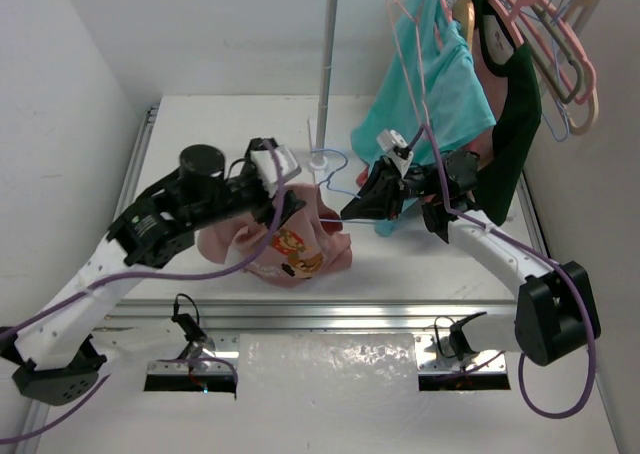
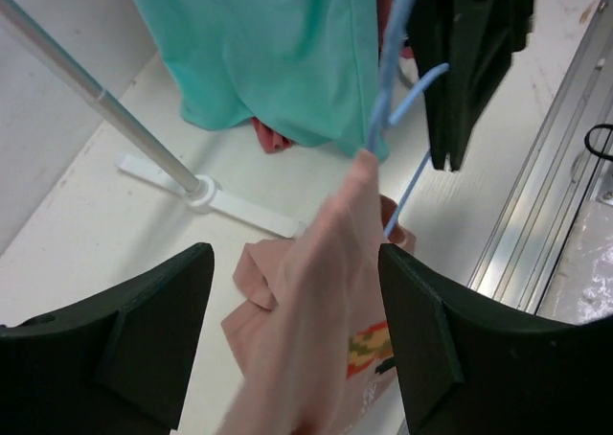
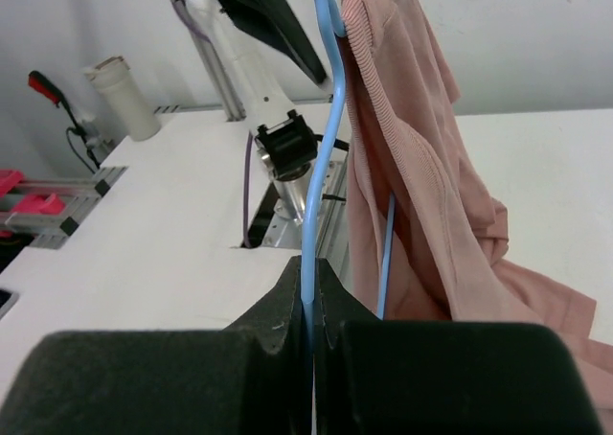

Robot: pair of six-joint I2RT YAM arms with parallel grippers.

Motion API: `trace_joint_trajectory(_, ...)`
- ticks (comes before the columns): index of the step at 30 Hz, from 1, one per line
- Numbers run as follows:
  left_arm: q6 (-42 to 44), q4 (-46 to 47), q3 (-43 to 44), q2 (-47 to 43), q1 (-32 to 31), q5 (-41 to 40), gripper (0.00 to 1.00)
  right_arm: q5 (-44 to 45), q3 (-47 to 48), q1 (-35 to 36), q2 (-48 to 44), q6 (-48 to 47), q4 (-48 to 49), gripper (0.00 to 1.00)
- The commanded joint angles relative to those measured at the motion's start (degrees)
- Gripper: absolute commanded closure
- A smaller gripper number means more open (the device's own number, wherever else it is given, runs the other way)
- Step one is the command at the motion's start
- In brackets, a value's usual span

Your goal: Place the t-shirt on the hanger

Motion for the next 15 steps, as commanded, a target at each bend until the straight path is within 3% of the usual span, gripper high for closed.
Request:
trace_joint_trajectory(1, -0.3, 0.6, 2.6, 3.1, 0.5, 1.6, 0.33, -2.4, 2.8, 0.2, -0.7, 2.0, 7.4, 1.0)
trace_joint_trajectory(2, -0.3, 0.5, 2.4, 3.1, 0.5, 2.2, 0.4, -2.5, 3.0, 0.2, -0.7, 2.9, 7.9, 1.0)
trace_joint_trajectory(4, -0.4, 0.8, 1.6, 2.8, 0.6, 3.1, 0.4, -3.1, 3.5, 0.2, -0.1, 4.7, 10.7, 1.0)
trace_joint_trajectory(5, -0.5, 1.0, 1.0, 2.8, 0.6, 3.4, 0.53, -3.3, 3.6, 0.2, 0.2, 6.0, 12.7, 1.0)
trace_joint_trajectory(7, -1.2, 1.6, 0.6, 2.8, 0.5, 3.1, 0.98, -3.4, 4.3, 0.2, 1.1, 10.8, 17.7, 1.0)
trace_joint_trajectory(11, -4.2, 3.4, -0.3, 1.0, 0.5, -3.1, 1.0, -1.7, 4.7, -0.7, 2.8, 12.2, 17.3, 0.95)
trace_joint_trajectory(13, -7.0, 5.7, -1.7, -2.8, 0.5, -5.6, 1.0, 0.5, 3.9, -1.9, 2.8, 9.1, 8.8, 0.41)
trace_joint_trajectory(14, -8.2, 6.4, -3.4, -4.1, 0.5, -9.9, 1.0, 3.3, 3.6, -3.0, 1.9, 4.1, 4.5, 0.3)
trace_joint_trajectory(15, -9.5, 7.1, -4.5, -5.5, 0.5, -12.4, 1.0, 5.2, 3.6, -3.5, 1.2, 0.8, -0.4, 0.27)
